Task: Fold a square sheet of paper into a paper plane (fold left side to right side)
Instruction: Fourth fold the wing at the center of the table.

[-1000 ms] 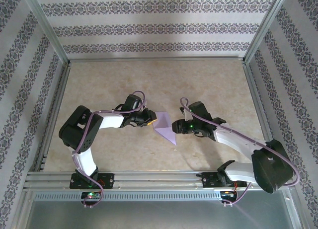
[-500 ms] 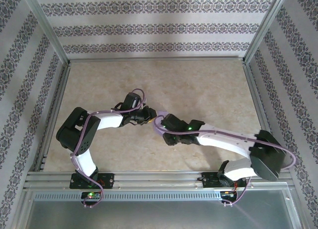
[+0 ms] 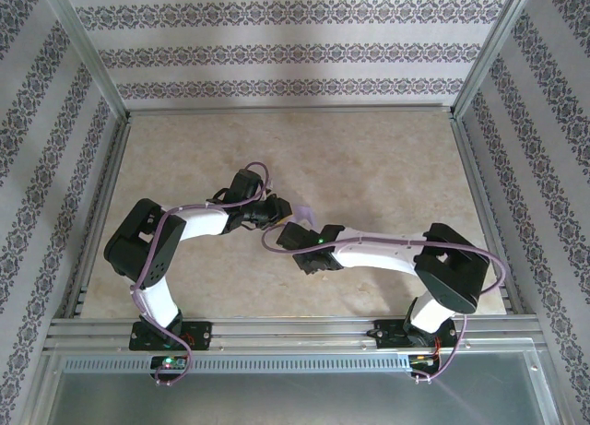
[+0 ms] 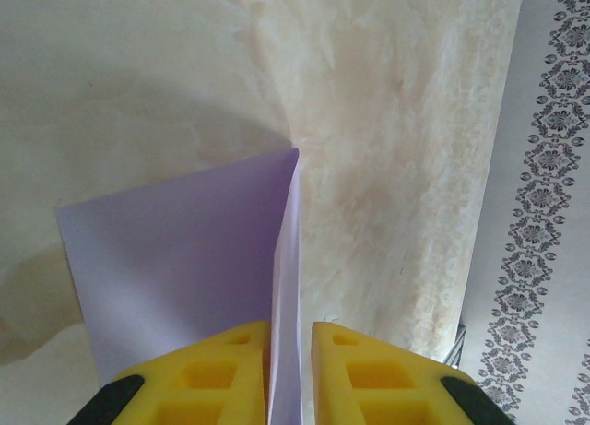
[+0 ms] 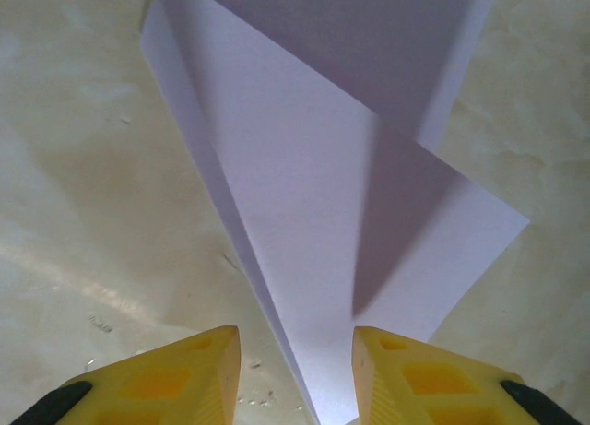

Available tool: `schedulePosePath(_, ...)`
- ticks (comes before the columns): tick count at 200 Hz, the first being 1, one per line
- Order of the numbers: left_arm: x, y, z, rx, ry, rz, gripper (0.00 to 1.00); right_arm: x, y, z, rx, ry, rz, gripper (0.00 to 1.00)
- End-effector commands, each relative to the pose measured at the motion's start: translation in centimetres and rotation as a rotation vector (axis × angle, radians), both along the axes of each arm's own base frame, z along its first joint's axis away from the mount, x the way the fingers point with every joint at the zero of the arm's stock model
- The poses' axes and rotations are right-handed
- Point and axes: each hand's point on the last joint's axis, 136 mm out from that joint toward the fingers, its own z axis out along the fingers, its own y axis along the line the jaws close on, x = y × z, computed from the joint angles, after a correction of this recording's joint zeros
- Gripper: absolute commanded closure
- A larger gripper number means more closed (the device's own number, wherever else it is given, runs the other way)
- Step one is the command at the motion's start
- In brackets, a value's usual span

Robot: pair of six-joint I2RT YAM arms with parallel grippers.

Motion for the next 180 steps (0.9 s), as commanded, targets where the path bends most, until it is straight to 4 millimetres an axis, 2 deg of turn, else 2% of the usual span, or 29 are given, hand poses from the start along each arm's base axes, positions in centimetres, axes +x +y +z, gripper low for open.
schedulePosePath(1,0.4,-0.5,1.6,-0.015,-0.026,-0.003,0.81,0.4,-0.3,0.0,-0.05,-0.029,-0.011,0.63)
schedulePosePath(107,0.4,-0.4,1.6,-0.01,-0.027,0.0,0.81,0.4,-0.6,-1.1,-0.095,-0.032,-0.01,0.68)
schedulePosePath(180,0.3,-0.1,1.6,0.005,-0.028,0.002,0.8,0.3,-0.6,-1.5,-0.11,-0.03,-0.006,0.81)
